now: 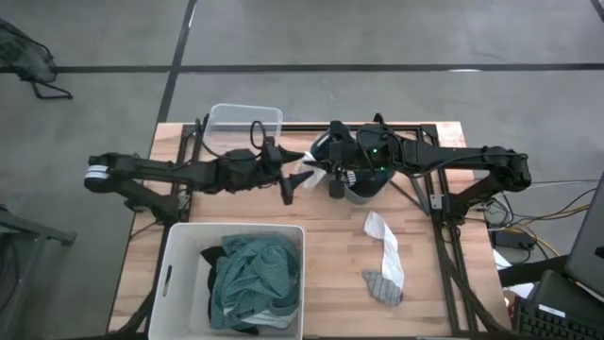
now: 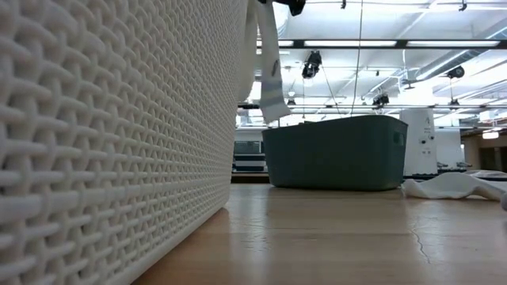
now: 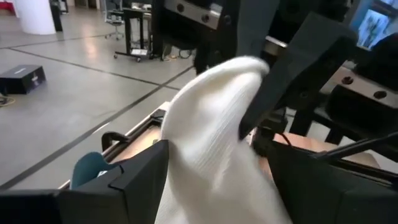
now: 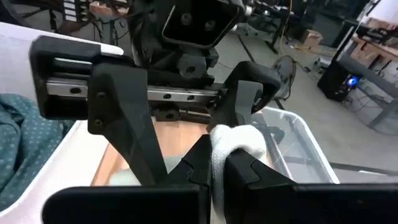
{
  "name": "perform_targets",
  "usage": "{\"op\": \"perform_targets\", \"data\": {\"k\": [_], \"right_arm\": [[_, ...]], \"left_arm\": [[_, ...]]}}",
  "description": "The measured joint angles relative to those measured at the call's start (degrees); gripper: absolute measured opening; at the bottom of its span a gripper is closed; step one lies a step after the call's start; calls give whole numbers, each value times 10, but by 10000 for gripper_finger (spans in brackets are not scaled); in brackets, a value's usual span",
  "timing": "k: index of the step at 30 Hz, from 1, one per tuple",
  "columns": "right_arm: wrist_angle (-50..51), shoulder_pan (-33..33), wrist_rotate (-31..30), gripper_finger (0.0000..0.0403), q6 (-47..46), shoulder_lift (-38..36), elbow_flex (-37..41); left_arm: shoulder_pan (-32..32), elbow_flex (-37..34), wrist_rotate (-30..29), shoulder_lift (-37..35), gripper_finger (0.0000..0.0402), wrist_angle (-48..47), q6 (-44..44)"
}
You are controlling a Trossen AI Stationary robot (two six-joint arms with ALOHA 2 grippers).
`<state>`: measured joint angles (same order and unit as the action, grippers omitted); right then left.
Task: Pick & Place Cloths
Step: Put the top white sock into the transparent bin
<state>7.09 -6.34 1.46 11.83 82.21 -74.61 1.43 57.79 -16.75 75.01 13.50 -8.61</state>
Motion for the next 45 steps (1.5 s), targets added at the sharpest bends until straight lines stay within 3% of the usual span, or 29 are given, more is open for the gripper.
{"op": "perform_targets", "data": {"k": [4,7,15,17,21,26,31,36,39,45], "right_arm": [[3,1,14,8,-10,0,0],[4,1,21,8,-9,0,0],[43,1,22,10,-41,-1,0],[69,1,21,18,-42,-5,0],[111,2,16,50,-51,-19,0],[162,5,20,98,-89,-46,0],[211,26,30,138,-108,-66,1],[244,63,31,165,-118,-77,2],[262,86,31,176,-138,-80,2],[319,127,15,187,-164,-80,5]], "left_arm": [[0,5,-4,13,268,-20,0],[0,3,-12,16,232,-25,0],[0,3,-18,-3,45,-54,47],[0,5,-37,-18,17,-74,54],[0,4,-104,-56,22,-105,75],[3,4,-274,-109,21,-129,133],[22,4,-377,-147,20,-126,232],[72,3,-368,-152,21,-184,253],[113,3,-358,-149,22,-245,213],[212,3,-205,-136,45,-328,124]]}}
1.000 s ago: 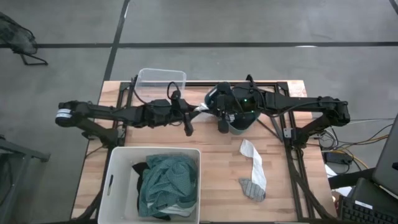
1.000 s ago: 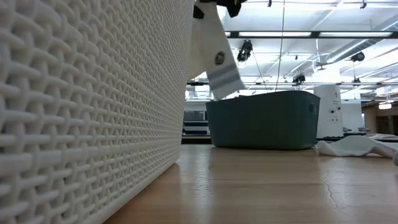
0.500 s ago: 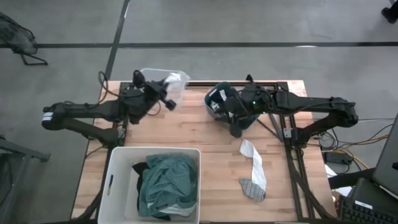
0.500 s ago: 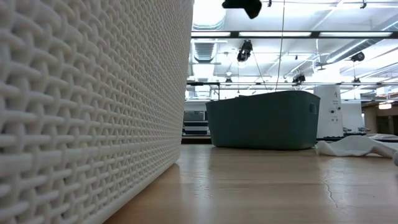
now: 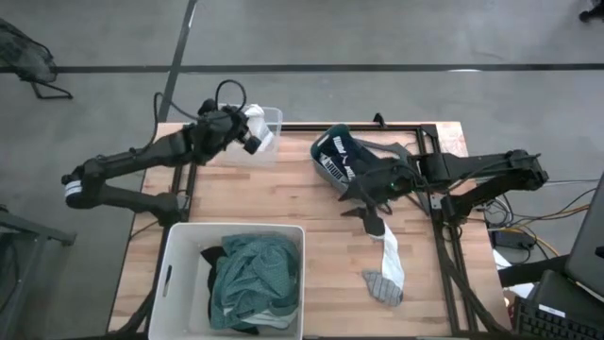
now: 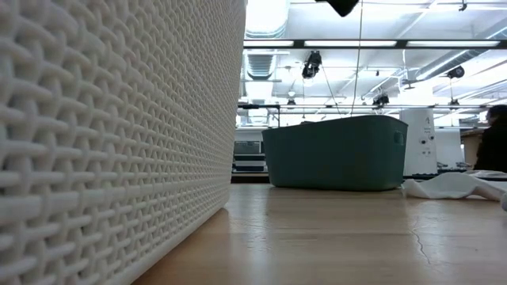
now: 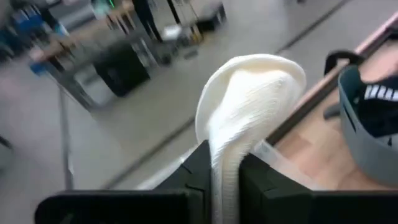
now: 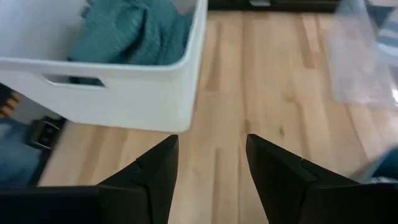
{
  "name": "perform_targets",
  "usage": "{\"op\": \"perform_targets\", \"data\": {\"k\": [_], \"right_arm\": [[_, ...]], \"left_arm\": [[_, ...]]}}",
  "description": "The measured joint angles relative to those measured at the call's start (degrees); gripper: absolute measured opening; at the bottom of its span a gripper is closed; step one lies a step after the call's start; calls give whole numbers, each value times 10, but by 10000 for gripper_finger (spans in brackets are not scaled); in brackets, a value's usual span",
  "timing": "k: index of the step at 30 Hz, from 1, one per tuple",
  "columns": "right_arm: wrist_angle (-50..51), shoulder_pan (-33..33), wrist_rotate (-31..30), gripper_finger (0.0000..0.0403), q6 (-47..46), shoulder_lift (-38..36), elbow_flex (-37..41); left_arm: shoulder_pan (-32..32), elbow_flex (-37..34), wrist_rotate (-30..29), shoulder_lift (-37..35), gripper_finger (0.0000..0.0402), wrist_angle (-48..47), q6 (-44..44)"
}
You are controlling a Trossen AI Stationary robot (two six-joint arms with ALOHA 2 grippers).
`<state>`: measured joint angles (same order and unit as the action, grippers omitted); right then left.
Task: Pick & Place Cloths
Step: Put the top white sock into the transparent bin, then put the white sock into the transparent bin
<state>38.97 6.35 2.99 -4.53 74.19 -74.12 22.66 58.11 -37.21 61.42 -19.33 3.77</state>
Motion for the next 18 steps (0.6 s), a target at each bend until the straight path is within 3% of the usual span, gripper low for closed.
{"op": "perform_targets", "data": {"k": [3,8,13,18], "right_arm": [[7,19,-42,183,-11,0,11],[7,36,-47,169,-26,0,31],[29,51,-80,156,-50,-1,46],[80,58,-75,146,-91,-6,60]], "left_arm": [[40,0,28,15,63,-6,-9],[89,9,48,41,97,-13,-32],[106,28,159,58,134,-51,-104],[97,48,220,62,163,-49,-145]]}}
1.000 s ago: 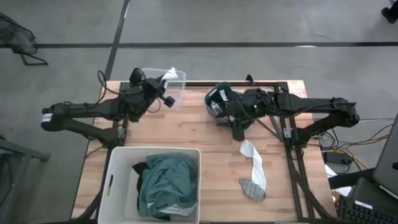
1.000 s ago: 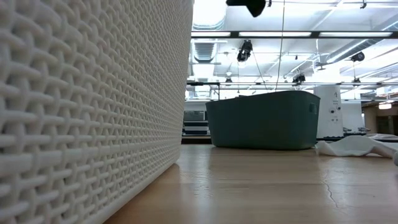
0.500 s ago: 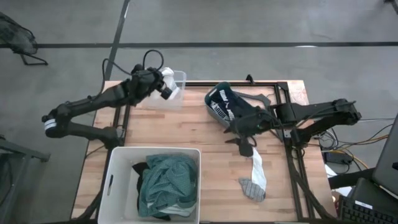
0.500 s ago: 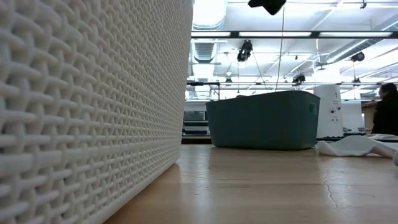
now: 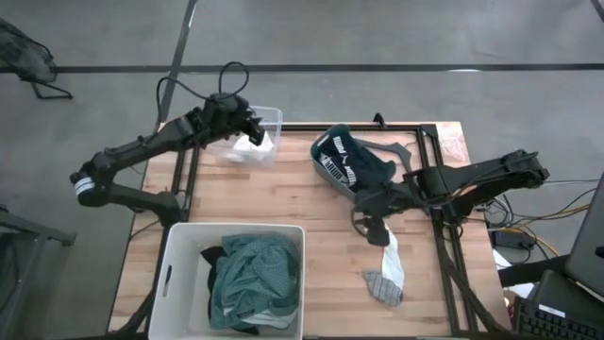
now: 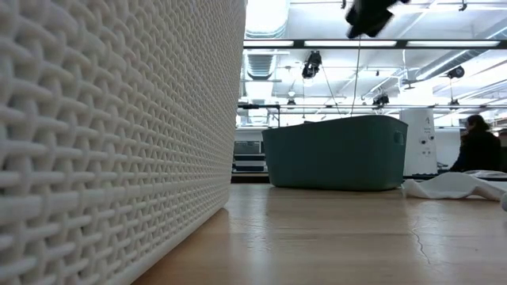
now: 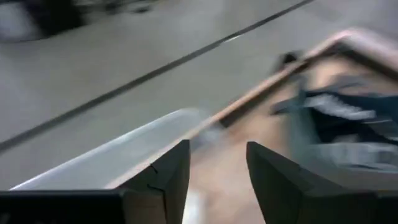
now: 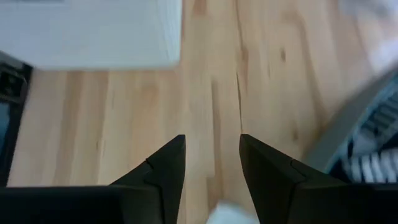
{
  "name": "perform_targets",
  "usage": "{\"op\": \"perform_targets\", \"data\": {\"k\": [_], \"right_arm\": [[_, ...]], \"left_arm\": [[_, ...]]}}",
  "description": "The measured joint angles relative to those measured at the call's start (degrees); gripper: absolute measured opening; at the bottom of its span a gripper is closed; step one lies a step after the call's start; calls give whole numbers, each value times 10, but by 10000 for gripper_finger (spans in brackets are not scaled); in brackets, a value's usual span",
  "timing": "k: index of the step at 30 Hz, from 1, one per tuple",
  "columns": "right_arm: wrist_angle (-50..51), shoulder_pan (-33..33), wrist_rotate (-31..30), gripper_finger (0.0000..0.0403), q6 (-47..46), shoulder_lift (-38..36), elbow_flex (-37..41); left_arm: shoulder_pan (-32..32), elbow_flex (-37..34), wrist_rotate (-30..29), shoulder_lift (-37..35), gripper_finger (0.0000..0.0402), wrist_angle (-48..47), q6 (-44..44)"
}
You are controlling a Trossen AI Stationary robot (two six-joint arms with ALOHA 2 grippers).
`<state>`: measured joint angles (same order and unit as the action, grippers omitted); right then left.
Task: Pick & Place Cloths
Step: Put the white sock into the transparent bin
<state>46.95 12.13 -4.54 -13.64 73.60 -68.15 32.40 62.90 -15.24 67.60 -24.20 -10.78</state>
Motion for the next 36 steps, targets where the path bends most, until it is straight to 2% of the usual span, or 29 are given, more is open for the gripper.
{"op": "perform_targets", "data": {"k": [4,7,13,18,30,33,36], "right_arm": [[63,13,3,141,-56,-6,26],[94,27,6,142,-125,-13,62],[98,60,7,156,-270,-20,162],[84,68,5,172,-358,-21,239],[-72,67,5,207,-394,-19,352],[-85,67,5,196,-393,-19,363],[-86,67,4,161,-391,-19,369]], "left_arm": [[-42,-2,124,-9,174,83,-3],[-91,-3,176,-15,175,142,-13],[-205,-4,161,-9,174,236,19],[-259,-4,131,-7,174,274,34],[-266,-4,120,3,175,275,33],[-266,-4,112,8,174,275,33],[-266,-4,106,13,175,275,33]]}}
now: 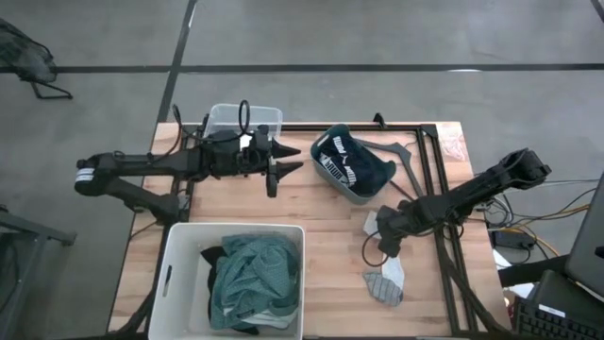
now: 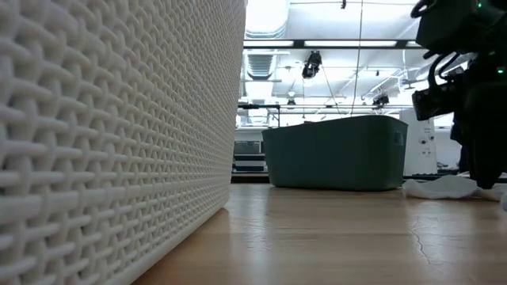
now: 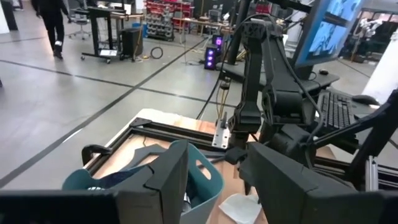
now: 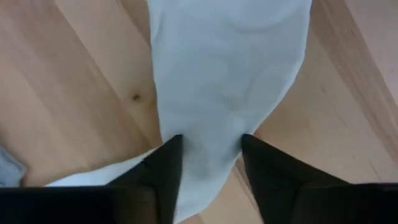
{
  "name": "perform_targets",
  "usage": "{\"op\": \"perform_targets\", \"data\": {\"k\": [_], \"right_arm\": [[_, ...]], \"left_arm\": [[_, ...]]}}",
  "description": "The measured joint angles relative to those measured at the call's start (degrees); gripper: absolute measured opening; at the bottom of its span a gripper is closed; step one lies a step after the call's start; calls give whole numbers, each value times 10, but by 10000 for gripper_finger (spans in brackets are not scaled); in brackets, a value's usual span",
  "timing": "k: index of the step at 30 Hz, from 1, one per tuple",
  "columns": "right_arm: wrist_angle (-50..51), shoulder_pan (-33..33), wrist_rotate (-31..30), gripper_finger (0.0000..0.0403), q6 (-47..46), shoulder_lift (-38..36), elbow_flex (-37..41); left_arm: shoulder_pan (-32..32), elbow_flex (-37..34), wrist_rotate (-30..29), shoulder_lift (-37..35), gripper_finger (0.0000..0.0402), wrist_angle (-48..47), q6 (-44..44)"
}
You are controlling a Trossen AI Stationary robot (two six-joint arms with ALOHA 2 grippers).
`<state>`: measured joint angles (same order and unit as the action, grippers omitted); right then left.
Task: Pick & Place Cloths
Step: Put the white sock into the transparent bin
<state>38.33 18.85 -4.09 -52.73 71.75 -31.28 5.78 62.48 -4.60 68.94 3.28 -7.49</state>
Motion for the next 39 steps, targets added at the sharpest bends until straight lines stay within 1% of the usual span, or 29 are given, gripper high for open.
{"op": "perform_targets", "data": {"k": [3,6,8,11,14,18,22,29,33,39], "right_arm": [[-2,0,0,104,2,0,6],[-4,0,-1,34,16,0,7],[-3,0,-2,18,30,0,-2],[-4,0,-3,12,54,-6,-37],[-6,0,-10,10,98,-17,-92],[-6,0,-52,10,176,-29,-170],[-6,0,-110,9,256,-31,-248],[-21,-4,-168,9,388,-26,-362],[-36,-18,-171,9,445,-26,-409],[-35,-64,-171,9,476,-26,-450]], "left_arm": [[0,0,0,3,175,2,0],[0,0,0,5,175,2,0],[0,0,0,7,175,2,0],[0,0,0,10,175,2,0],[0,0,0,11,175,1,0],[0,0,0,11,175,-4,0],[0,0,8,13,175,-7,-7],[0,1,53,42,175,4,-22],[0,1,84,67,175,18,-29],[-6,15,108,112,175,47,-9]]}}
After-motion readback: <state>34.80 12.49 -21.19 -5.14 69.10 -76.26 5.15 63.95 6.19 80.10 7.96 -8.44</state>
